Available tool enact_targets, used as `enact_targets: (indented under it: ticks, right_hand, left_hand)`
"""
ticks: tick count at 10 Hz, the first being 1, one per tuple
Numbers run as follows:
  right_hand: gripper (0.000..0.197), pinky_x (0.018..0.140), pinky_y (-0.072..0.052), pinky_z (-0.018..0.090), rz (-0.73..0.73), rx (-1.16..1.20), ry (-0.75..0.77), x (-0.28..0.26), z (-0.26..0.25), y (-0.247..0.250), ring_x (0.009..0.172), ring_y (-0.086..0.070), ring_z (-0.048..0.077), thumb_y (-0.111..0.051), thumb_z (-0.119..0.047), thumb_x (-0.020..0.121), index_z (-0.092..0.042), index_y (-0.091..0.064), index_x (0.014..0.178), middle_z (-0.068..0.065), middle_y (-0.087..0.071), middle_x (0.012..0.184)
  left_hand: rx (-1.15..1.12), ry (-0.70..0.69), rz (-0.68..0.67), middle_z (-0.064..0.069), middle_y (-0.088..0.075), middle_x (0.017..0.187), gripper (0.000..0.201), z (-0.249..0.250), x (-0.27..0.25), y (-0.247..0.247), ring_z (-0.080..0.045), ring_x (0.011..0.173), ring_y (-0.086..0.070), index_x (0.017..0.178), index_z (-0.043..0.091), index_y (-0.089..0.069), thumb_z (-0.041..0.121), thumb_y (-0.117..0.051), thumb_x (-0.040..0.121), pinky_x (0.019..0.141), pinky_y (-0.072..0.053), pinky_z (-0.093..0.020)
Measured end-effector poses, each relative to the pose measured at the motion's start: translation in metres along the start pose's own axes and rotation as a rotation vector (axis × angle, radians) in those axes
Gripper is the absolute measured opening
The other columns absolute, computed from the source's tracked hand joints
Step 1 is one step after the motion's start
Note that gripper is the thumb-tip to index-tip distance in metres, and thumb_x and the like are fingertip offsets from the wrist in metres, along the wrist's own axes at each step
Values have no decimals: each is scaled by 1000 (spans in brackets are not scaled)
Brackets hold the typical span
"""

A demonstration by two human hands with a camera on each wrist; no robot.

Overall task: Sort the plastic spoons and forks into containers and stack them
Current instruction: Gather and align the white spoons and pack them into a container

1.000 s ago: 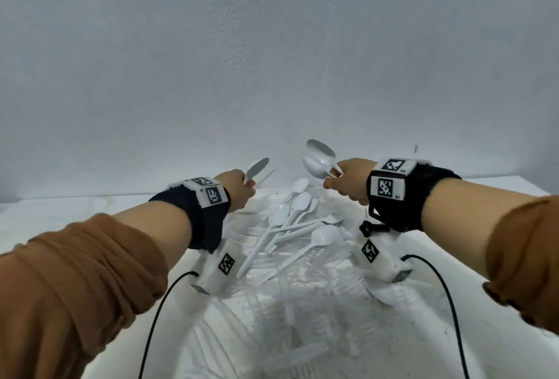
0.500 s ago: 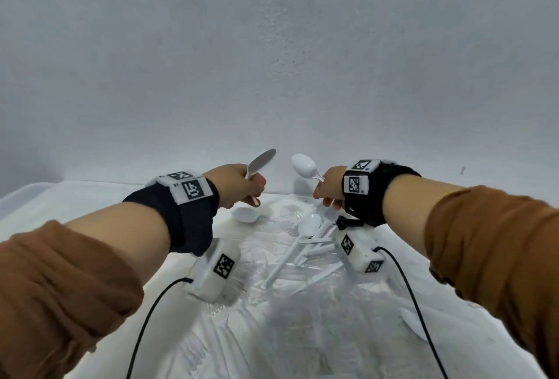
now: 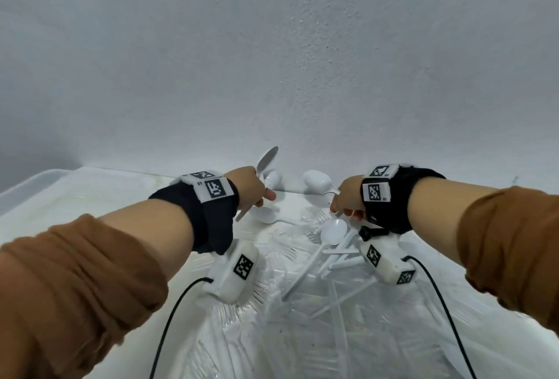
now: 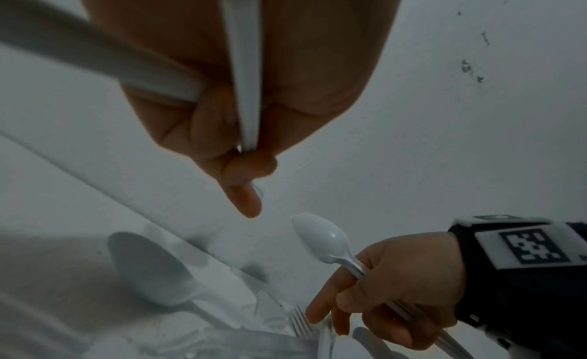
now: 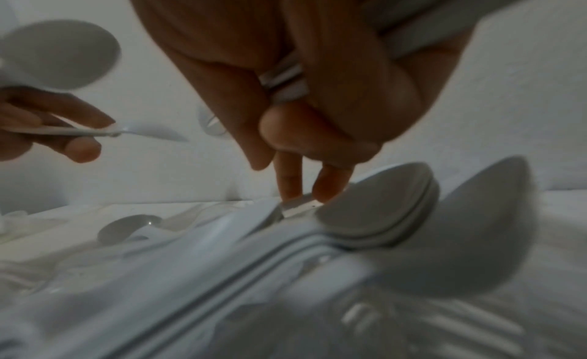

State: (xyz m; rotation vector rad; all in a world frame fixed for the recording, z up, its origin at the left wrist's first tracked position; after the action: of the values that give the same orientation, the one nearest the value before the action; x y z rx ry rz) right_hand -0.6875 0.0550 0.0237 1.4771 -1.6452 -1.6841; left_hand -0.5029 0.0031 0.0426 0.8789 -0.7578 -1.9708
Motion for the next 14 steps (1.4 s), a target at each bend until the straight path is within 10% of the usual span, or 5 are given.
enact_targets:
  ticks: [2, 8, 10, 12, 14]
  right_hand:
    - [28, 48, -40, 21, -9, 21, -4, 1, 0, -2, 55, -49, 11, -59, -12, 89, -16, -47, 64, 0, -52, 65]
    - [25, 32, -30, 11, 183, 345, -53, -35, 28, 28, 21, -37, 3, -58, -19, 90, -10, -59, 67, -8, -49, 32]
    - [26, 37, -32, 14, 188, 334, -77, -52, 43, 23, 28, -41, 5, -65, -26, 85, -12, -57, 65, -6, -53, 44]
    - [22, 54, -38, 24, 212, 352, -90, -72, 46, 19, 54, -46, 16, -59, -15, 86, -4, -64, 104, 2, -53, 63]
    - [19, 58, -42, 28, 273, 292, -126, -99, 50, 18, 57, -52, 24, -49, -17, 88, -4, -61, 93, 4, -59, 61]
  left_hand:
    - [-46, 33, -15, 0, -44, 49, 38, -11, 25, -23, -15, 42, -35, 59, 11, -48, 26, -49, 94, 44, -29, -21]
    - [201, 86, -215, 3, -45, 57, 28, 6, 43, -57, -9, 42, -35, 68, 14, -47, 20, -44, 95, 37, -26, -17]
    - [274, 107, -176, -1, -47, 57, 32, 9, 47, -58, -14, 43, -35, 60, 12, -47, 16, -51, 91, 45, -27, -21]
    - [158, 52, -35, -6, -57, 73, 37, 13, 42, -45, -21, 63, -45, 61, 8, -52, 22, -47, 95, 58, -34, -26]
    - [294, -129, 118, -2, -47, 59, 34, 34, 14, -14, -15, 50, -41, 64, 12, -49, 27, -46, 94, 47, -29, -24]
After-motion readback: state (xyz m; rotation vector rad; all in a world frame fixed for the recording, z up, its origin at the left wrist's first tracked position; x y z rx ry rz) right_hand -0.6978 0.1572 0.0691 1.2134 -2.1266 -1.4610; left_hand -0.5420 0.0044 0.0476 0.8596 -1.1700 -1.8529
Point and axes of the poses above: each hand's wrist, its own x-axis towards the middle knuckle, its own y-axis out of the back of the hand, z = x × y, the point moved 2 cm from there along x, towards the middle knuckle
